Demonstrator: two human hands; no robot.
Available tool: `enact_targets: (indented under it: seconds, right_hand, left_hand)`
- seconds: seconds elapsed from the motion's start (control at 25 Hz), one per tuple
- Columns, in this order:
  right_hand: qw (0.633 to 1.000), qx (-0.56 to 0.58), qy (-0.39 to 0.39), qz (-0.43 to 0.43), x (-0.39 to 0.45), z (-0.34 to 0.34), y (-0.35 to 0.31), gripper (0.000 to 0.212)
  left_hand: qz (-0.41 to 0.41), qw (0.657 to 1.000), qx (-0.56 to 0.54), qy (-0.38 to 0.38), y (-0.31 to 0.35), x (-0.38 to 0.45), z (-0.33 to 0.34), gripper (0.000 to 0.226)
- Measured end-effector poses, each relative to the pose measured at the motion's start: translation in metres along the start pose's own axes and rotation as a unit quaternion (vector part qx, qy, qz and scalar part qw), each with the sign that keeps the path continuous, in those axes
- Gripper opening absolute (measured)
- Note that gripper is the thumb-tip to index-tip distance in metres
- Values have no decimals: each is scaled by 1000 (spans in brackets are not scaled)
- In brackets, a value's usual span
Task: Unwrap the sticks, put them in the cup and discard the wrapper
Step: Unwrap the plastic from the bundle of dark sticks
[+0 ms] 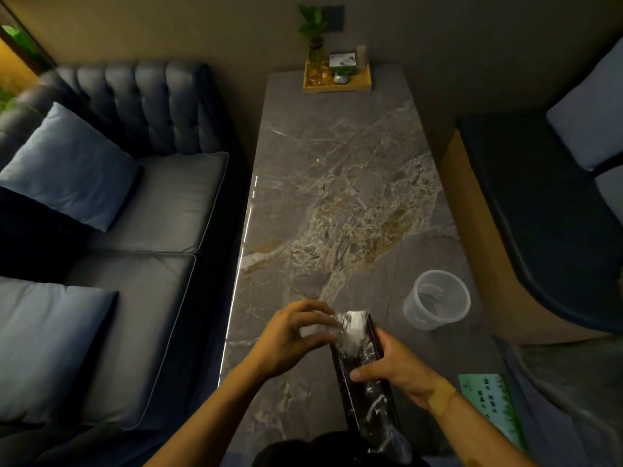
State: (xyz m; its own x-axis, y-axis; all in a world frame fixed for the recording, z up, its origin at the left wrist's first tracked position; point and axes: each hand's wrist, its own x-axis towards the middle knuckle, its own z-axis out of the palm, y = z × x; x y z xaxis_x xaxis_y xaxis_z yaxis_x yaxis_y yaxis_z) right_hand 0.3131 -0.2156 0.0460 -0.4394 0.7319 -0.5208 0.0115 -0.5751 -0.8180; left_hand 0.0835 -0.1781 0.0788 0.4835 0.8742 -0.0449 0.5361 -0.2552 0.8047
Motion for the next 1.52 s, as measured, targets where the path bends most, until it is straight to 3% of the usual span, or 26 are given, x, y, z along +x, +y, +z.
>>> enact_targets:
  seconds: [0.12, 0.24, 0.44, 0.52, 0.6, 0.76, 0.96, 1.08, 1.16, 1.2, 1.28, 1.52]
  right_hand:
    - [1000, -18, -1, 16, 3, -2, -2, 80]
    - [999, -48, -14, 20, 7, -1, -2, 76]
    - [999, -15, -32, 24, 11, 4, -3, 74]
    - [999, 10, -29, 33, 9, 4, -3, 71]
    - [999, 28, -17, 31, 8, 5, -3, 69]
    - [999, 37, -7, 24, 7, 7, -5, 72]
    - [1000, -2, 24, 13, 13, 10, -1, 79]
    - [977, -85, 184, -73, 20, 24, -3, 72]
    - [919, -177, 319, -149, 23, 32, -9, 50]
    - [895, -213, 349, -176, 25, 37, -13, 41]
    - [879, -239, 366, -192, 28, 44, -19, 35]
    - [904, -170, 350, -175, 39, 51, -31, 33]
  left_hand:
    - [-52, 992, -82, 78, 7, 9, -5, 34]
    - [-145, 964, -168, 144, 9, 23, -8, 23]
    - [-280, 886, -336, 154, 10, 39, 0, 30]
    - [-304, 846, -416, 139, 8, 38, 4, 37]
    - [-303, 830, -458, 96, 3, 30, 9, 42]
    - [-293, 847, -440, 52, -7, 11, 21, 32]
    - [-273, 850, -427, 139, -8, 9, 25, 9]
    - [-265, 876, -365, 170, -8, 12, 27, 8]
    - [-258, 887, -335, 188, -5, 13, 32, 10]
    - [-254, 890, -324, 197, -4, 13, 34, 12]
    - [-248, 899, -292, 211, -2, 13, 40, 11]
    - [-155, 939, -237, 193, 3, 9, 42, 4]
